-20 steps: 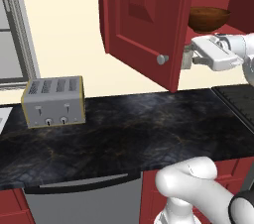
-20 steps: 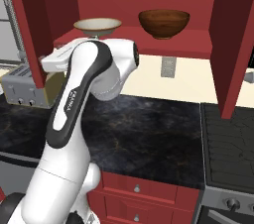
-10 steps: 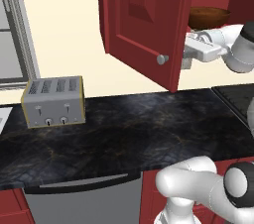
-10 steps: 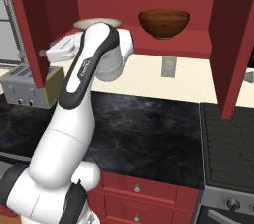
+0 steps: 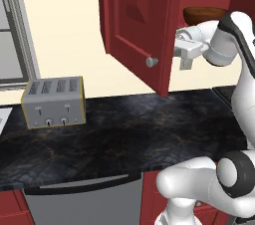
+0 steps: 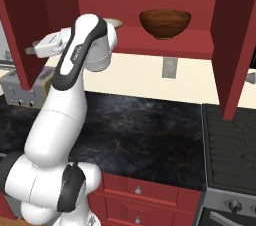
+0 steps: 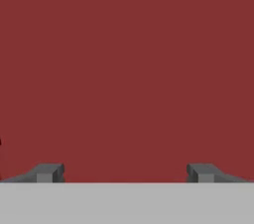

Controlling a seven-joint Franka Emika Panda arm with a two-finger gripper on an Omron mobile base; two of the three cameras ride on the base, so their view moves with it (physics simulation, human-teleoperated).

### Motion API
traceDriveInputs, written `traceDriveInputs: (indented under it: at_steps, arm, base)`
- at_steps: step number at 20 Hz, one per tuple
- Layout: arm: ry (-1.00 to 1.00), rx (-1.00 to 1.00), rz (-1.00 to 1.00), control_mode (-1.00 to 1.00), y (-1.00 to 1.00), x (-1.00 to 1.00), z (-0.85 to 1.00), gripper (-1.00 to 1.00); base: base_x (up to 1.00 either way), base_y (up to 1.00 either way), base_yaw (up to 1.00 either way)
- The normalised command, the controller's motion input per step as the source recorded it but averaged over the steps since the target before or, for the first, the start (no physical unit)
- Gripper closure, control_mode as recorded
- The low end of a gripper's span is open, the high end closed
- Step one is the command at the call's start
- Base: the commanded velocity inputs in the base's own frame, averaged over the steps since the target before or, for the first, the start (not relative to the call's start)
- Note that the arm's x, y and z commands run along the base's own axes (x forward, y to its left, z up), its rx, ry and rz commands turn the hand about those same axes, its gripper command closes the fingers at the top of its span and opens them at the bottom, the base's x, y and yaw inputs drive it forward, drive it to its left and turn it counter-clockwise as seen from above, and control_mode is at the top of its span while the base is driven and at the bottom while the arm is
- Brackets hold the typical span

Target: Move the bowls from the cabinet to the plates on the dining table.

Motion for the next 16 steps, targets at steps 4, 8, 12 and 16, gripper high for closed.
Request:
traceDriveInputs:
  at_steps: [4,8,12,16]
  arm:
    - [0.00,-0.02,0.08,-1.00,0.51,-0.24,0.00,-1.00]
    - [0.00,-0.02,0.01,-1.00,0.51,-0.23,0.01,-1.00]
    - [0.00,0.00,0.00,-1.00,0.38,-0.15,0.07,-1.00]
    - [-0.01,0.00,-0.04,-1.00,0.29,-0.11,0.08,-1.00]
  base:
    - [0.00,0.00,0.00]
    - [0.00,0.00,0.00]
    - [0.00,0.00,0.00]
    - [0.00,0.00,0.00]
